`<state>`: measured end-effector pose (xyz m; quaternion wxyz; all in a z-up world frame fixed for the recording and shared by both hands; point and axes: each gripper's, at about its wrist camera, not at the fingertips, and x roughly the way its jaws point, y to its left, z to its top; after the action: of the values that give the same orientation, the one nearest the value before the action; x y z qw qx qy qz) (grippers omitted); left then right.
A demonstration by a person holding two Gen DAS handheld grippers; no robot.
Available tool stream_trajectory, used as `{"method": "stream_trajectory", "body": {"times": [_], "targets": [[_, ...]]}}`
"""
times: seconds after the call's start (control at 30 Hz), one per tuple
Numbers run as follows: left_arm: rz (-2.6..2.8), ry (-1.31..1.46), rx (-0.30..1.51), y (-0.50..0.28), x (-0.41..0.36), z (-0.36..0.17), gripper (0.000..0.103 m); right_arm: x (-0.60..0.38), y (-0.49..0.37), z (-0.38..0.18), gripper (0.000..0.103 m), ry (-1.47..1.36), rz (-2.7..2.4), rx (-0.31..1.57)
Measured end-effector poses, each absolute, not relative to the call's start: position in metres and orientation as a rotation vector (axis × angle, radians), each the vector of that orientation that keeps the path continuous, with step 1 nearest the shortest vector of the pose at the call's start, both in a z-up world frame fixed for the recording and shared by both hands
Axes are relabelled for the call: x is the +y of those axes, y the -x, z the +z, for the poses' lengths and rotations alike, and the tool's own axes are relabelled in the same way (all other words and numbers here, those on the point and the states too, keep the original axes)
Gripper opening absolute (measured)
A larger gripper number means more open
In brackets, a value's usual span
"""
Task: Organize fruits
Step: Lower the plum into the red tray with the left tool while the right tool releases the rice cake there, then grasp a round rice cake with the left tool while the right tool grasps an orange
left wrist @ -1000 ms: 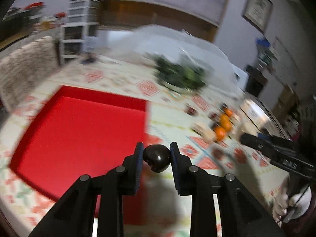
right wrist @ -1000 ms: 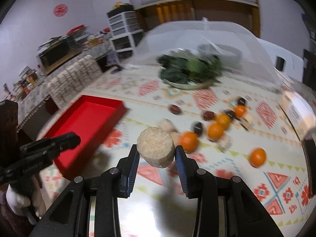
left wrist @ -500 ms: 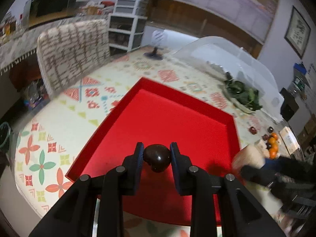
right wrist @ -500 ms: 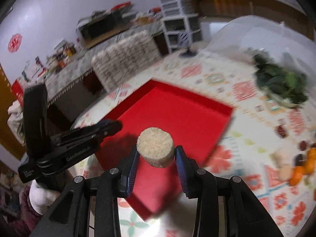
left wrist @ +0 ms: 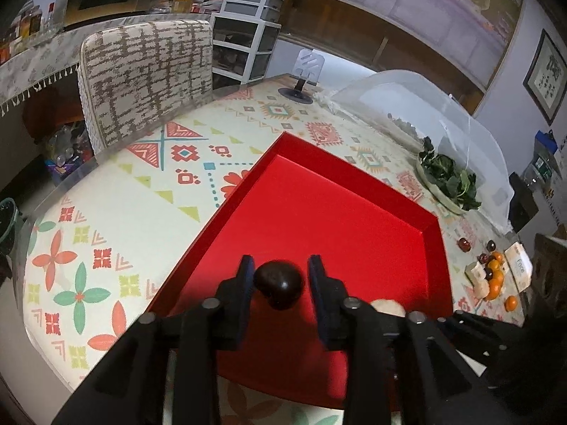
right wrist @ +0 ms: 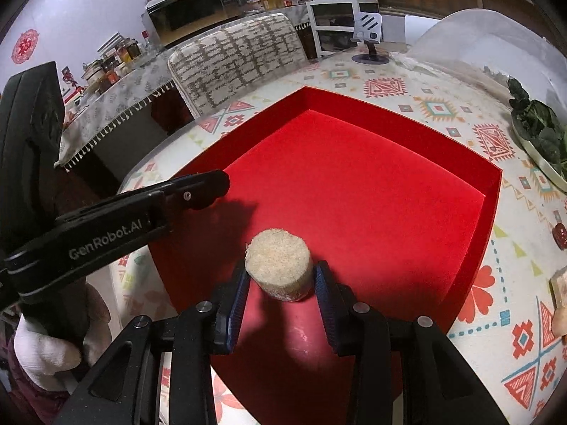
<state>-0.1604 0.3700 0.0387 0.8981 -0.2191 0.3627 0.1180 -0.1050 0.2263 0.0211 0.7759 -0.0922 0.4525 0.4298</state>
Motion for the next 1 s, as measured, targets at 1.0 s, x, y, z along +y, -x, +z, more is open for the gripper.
{"method": "stream_trajectory", "body": {"times": [1.0], "targets": [[0.004,0.325,0.671,0.164,0.217,0.117,0.069,-0.039,0.109,0.055,0.067,-0.043,0.615,0.846]]}}
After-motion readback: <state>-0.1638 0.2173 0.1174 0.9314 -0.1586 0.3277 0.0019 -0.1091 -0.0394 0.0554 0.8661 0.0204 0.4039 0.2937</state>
